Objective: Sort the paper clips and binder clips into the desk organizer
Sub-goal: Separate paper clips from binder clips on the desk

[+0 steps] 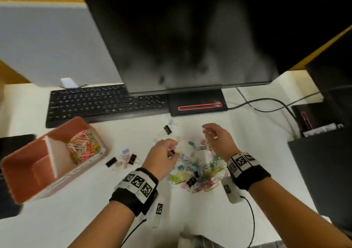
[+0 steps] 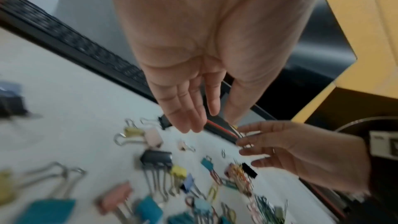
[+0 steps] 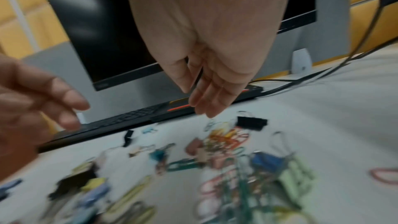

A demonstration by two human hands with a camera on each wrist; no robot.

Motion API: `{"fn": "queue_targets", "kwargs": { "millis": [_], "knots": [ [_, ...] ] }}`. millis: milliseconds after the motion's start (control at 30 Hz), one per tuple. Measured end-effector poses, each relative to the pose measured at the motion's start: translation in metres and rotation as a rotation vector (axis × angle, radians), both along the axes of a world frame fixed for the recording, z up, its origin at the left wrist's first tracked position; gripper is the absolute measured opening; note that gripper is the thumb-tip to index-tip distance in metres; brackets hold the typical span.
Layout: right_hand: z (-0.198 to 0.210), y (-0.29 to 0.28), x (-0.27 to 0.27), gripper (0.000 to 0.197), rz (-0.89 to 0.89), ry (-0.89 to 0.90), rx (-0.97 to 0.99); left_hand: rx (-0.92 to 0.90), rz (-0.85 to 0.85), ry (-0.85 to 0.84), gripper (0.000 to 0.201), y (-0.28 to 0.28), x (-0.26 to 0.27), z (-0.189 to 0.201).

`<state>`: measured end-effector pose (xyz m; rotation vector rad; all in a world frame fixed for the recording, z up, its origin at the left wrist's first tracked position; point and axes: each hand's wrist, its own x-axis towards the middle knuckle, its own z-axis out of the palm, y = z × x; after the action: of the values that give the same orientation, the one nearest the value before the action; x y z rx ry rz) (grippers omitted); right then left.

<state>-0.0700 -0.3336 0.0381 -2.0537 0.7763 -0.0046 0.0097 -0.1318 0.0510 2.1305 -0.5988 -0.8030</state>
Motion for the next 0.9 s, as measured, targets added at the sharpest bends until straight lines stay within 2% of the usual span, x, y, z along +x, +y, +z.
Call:
{"fn": "queue_targets", "kwargs": {
  "millis": [67, 167, 300, 367, 433, 533, 633, 700, 767, 900],
  "knots": [
    [-0.007, -0.024, 0.0, 0.029, 0.046, 0.044, -0.014, 0.067, -0.036, 0.011, 0.029, -0.027, -0.008, -0.012],
    [-0.017, -0.049, 0.001, 0.026, 0.142, 0.13, -0.137, 0.209, -0.115, -0.026, 0.032, -0.058, -0.016, -0.029],
    [-0.026, -0.077, -0.011, 0.033, 0.168, 0.215, -0.191, 0.349, -0.152, -0.046, 0.044, -0.077, -0.024, -0.043],
    [-0.028, -0.085, -0.018, 0.036, 0.185, 0.208, -0.212, 0.387, -0.147, -0.083, 0.051, -0.08, -0.027, -0.049],
    [-0.028, -0.087, -0.019, 0.041, 0.287, 0.17, -0.236, 0.409, -0.133, -0.107, 0.053, -0.081, -0.028, -0.053],
    [-0.029, -0.085, -0.007, 0.053, 0.559, 0.223, -0.256, 0.417, -0.126, -0.149, 0.044, -0.081, -0.03, -0.056],
    [-0.032, -0.082, 0.005, 0.063, 0.637, 0.32, -0.266, 0.379, -0.086, -0.17, 0.029, -0.081, -0.03, -0.057],
    [-0.035, -0.078, 0.008, 0.056, 0.622, 0.294, -0.236, 0.374, -0.06, -0.17, 0.02, -0.083, -0.03, -0.057],
    [-0.039, -0.073, 0.01, 0.04, 0.583, 0.259, -0.196, 0.387, -0.069, -0.178, 0.013, -0.084, -0.029, -0.056],
    [-0.042, -0.07, 0.004, 0.017, 0.501, 0.25, -0.128, 0.398, -0.133, -0.18, 0.011, -0.083, -0.028, -0.054]
  ]
}}
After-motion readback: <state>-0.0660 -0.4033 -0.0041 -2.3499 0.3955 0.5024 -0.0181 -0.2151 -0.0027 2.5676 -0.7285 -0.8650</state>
